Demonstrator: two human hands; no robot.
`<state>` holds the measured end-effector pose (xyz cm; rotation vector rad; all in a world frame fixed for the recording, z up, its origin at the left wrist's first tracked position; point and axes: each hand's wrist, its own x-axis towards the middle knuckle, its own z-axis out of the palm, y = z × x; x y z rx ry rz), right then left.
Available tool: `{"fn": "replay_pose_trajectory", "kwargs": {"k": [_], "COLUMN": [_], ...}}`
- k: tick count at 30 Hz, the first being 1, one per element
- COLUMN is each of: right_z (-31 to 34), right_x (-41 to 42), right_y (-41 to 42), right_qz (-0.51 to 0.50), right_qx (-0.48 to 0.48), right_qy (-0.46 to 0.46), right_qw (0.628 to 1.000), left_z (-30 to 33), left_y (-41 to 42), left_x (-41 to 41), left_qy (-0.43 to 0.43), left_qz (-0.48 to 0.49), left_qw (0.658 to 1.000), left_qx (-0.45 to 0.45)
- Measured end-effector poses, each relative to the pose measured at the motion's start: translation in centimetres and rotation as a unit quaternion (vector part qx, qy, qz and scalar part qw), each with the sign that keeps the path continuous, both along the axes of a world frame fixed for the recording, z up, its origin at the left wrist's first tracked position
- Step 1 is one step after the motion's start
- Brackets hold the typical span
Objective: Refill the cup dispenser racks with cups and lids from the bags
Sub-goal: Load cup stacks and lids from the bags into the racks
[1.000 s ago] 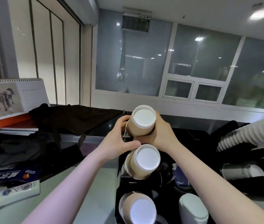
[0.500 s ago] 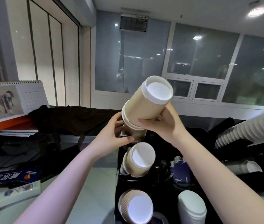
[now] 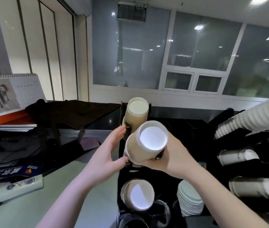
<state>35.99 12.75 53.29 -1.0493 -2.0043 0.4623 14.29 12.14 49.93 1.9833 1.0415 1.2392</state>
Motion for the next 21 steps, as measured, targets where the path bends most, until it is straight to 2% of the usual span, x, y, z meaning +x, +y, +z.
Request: {"fn": "replay_pose_trajectory", "kwargs": {"k": [2,8,13,21], "right_z": [-1.1,-3.3,-3.7,-2.4], "right_x": [-0.9,-1.2,-1.6,-2.2], "right_y": [0.8,1.8,1.3,-0.2], "right_qz": [-0.014,-0.072,-0.059,-0.058], "right_qx": [0.03,0.02,0.01,0.005], "right_qy": [-0.03,-0.023,0.024,0.08], "right_qw": [0.999,0.997,0.998,0.995], "left_z": [-0.3,-1.5,-2.8,-2.9], "left_y": [-0.3,-0.9,-1.0,-0.5], "left_x": [-0.2,-1.2,-1.5,-1.5], "left_qy": [0.004,0.012,0.049,0.038], "left_qz": [0.003,0.002,-0.034,-0.033], "left_qw": [1.0,0.999,0.996,0.995], "left_qx": [-0.007,-0.031,-0.066,-0.083]}}
